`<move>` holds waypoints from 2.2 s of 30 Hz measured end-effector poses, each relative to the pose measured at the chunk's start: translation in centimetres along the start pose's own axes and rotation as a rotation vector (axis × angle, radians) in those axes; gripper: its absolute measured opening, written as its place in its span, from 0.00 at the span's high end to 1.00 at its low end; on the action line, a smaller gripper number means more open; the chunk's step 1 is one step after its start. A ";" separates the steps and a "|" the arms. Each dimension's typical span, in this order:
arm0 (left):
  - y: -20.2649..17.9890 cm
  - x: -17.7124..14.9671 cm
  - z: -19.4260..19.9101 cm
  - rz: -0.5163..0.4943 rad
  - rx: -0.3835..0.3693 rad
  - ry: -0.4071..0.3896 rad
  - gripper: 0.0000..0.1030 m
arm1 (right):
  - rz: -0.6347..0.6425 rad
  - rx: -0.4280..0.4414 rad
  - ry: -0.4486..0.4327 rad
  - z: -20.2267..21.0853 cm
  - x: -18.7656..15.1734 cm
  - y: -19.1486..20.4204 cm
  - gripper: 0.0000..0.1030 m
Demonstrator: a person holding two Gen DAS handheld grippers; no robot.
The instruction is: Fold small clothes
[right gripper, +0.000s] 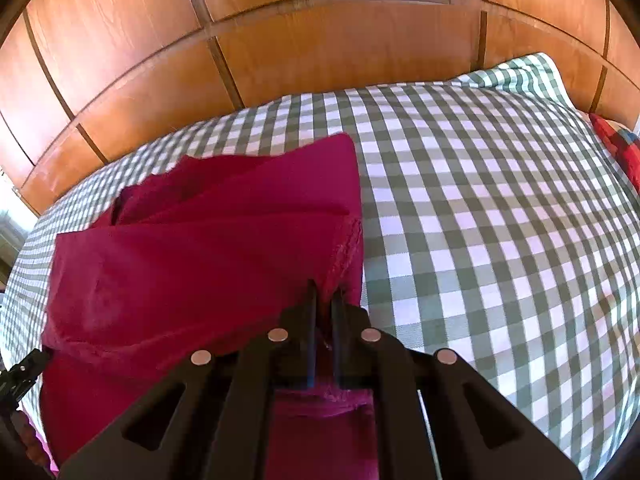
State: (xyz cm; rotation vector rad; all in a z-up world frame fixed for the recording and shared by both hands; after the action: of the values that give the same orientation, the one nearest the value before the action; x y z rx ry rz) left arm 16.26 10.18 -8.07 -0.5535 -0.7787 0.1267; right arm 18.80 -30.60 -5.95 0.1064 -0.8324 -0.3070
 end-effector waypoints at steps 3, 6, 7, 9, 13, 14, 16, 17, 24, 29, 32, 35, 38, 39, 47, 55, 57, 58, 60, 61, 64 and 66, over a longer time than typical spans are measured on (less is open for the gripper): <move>-1.2 1.3 1.5 -0.021 -0.038 -0.058 0.55 | 0.015 0.015 -0.013 1.4 0.4 0.1 0.95; -2.2 2.2 0.7 -0.034 -0.026 -0.070 0.55 | 0.026 0.024 0.038 -0.2 0.2 0.5 0.88; -2.8 2.4 0.2 -0.045 -0.015 -0.067 0.55 | 0.014 0.020 0.047 -0.4 0.0 0.4 0.82; -3.6 2.4 -0.4 -0.062 0.005 -0.062 0.55 | -0.016 0.012 0.022 0.5 0.2 -0.3 0.65; -4.5 3.0 -0.4 -0.109 0.006 -0.084 0.53 | -0.031 0.005 -0.065 3.8 1.3 -0.5 0.64; -4.6 3.3 -0.6 -0.107 0.007 -0.088 0.53 | -0.021 0.030 -0.078 4.4 1.5 0.1 0.64; -4.6 4.0 -1.1 -0.086 0.000 -0.094 0.53 | 0.026 0.094 -0.093 5.2 1.6 2.5 0.64; -4.6 4.2 -1.5 -0.081 -0.001 -0.092 0.53 | 0.048 0.111 -0.088 5.1 1.3 3.5 0.63; 0.1 3.1 -6.7 0.004 0.169 0.022 0.54 | 0.190 0.035 -0.006 -0.8 -4.0 6.3 0.53; 1.9 5.5 -4.1 0.085 0.027 -0.057 0.53 | 0.233 0.024 -0.078 -0.5 -4.9 6.7 0.52; 3.2 8.0 -4.7 0.107 0.047 -0.080 0.38 | 0.234 0.023 -0.090 -0.5 -4.9 6.7 0.52; 4.3 9.6 -7.1 0.131 0.043 -0.034 0.32 | 0.232 0.026 -0.095 -0.5 -4.7 6.6 0.52; 4.8 10.2 -10.2 0.169 0.007 0.057 0.32 | 0.228 0.030 -0.096 -0.5 -4.8 6.5 0.52; 4.9 10.3 -11.1 0.177 0.011 0.073 0.33 | 0.227 0.031 -0.096 -0.4 -4.8 6.5 0.52; 0.9 11.0 -10.4 -0.069 0.050 -0.056 0.88 | 0.241 0.018 -0.106 -0.6 -4.8 6.7 0.51; 0.8 9.3 -14.3 -0.253 0.358 -0.019 0.90 | 0.258 0.008 -0.111 -1.0 -4.8 6.9 0.50; 1.0 9.6 -12.6 -0.216 0.359 -0.021 0.89 | 0.254 0.011 -0.111 -1.0 -4.7 6.8 0.50; 1.2 9.4 -10.7 -0.188 0.323 -0.030 0.89 | 0.254 0.012 -0.111 -1.0 -4.7 6.8 0.50; 1.7 8.6 -7.8 -0.163 0.277 -0.029 0.89 | 0.254 0.012 -0.111 -1.0 -4.7 6.8 0.50; 1.7 8.1 -6.8 -0.167 0.271 -0.025 0.89 | 0.255 0.011 -0.111 -1.0 -4.7 6.8 0.50; 2.3 4.7 -2.5 -0.180 0.220 0.017 0.89 | 0.256 0.010 -0.112 -1.0 -4.7 6.8 0.50; 2.6 2.6 -0.5 -0.174 0.192 0.044 0.74 | 0.260 0.007 -0.112 -1.1 -4.8 6.9 0.50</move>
State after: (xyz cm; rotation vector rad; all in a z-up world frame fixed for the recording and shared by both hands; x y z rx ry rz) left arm 18.71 12.92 -8.08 -0.3041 -0.7589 0.0280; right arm 18.15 -22.63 -8.59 -0.0134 -0.9475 -0.0661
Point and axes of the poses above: each gripper's, at about its wrist camera, not at the fingertips, and z roughly against the way its jaws point, y to its left, x to its top, the point moved 2 cm from there along -z, roughly the way its jaws point, and after that the axes turned 11 degrees about -y, right-handed, at the moved point
